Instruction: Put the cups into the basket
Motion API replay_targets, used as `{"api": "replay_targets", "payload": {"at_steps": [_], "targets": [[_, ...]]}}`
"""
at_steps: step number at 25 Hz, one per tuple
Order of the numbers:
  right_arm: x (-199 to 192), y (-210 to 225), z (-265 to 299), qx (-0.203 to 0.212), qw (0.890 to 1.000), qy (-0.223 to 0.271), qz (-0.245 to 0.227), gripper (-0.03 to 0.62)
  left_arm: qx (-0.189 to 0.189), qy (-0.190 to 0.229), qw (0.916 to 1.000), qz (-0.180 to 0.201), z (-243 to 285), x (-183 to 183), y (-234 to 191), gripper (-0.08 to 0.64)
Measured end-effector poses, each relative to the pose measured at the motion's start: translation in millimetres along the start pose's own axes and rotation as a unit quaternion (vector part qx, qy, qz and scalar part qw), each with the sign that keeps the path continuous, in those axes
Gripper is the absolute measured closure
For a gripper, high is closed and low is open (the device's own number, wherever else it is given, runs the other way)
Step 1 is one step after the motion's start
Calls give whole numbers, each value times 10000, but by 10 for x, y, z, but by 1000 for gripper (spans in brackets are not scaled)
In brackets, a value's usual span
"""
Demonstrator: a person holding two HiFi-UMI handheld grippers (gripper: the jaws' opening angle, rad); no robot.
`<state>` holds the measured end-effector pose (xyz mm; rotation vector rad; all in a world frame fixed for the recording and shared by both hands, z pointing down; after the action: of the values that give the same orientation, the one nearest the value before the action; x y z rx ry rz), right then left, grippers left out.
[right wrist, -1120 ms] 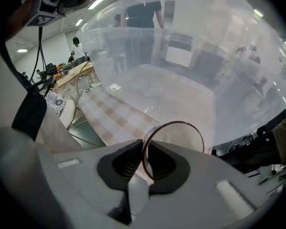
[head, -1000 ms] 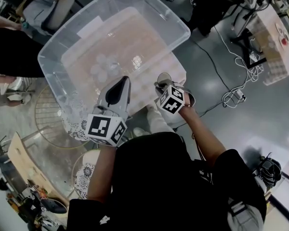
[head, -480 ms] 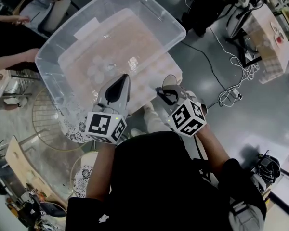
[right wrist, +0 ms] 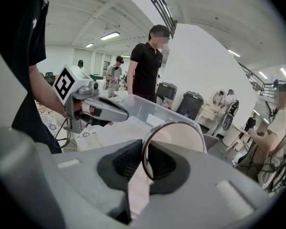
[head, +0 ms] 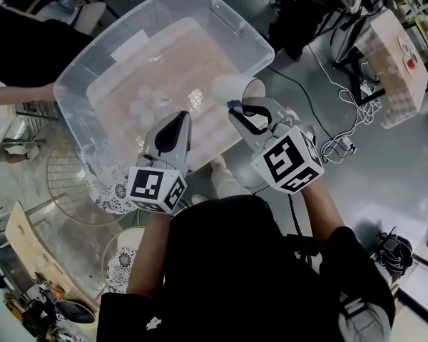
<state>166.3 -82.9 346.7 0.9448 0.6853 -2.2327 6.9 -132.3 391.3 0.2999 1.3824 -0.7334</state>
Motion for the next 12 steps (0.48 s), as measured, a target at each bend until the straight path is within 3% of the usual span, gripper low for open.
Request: {"api": "replay_targets", "payload": {"at_steps": [6,12], "targets": [[132,379,244,-83,9999,4,-124,551,129,52,9999,15,-12,42,-30,552],[221,831,688,178,9995,-177,-175,551,395,95,9992,-53,12,61,-169,552]]}}
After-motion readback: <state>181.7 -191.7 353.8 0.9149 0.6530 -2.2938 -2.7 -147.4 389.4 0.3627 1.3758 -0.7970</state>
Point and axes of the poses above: the fingertips, and each gripper's own axes: z forward along the fingers, y to its right, x out of its top, the point moved 7 cm from there along -z, backward along the fingers, and after that the axes turned 6 degrees about x, right-handed, at the moved point
